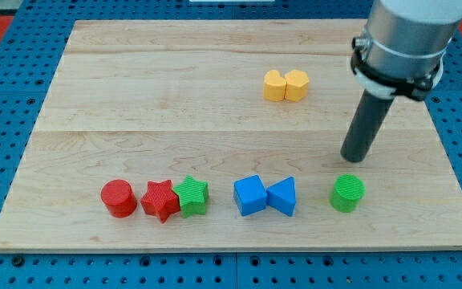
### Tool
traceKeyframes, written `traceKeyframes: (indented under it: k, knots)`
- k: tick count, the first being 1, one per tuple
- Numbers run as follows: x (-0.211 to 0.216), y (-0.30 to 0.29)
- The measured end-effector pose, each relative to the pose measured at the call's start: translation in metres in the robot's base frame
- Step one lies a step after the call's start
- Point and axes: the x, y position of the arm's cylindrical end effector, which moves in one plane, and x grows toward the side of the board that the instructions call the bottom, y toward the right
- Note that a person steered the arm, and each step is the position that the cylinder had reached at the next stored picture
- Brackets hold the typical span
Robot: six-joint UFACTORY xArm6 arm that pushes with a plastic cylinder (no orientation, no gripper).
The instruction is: Separate the yellow heart and yellow hexagon
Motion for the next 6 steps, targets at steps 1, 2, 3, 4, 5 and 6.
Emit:
traceKeyframes:
  k: [1, 2, 3, 4, 5, 6]
  knots:
    - [-0.062, 0.014]
    - [-0.123, 0.014]
    - [-0.156, -0.025]
    - [-0.142, -0.092]
    - [-0.126, -0.104]
    - [-0.131, -0.061]
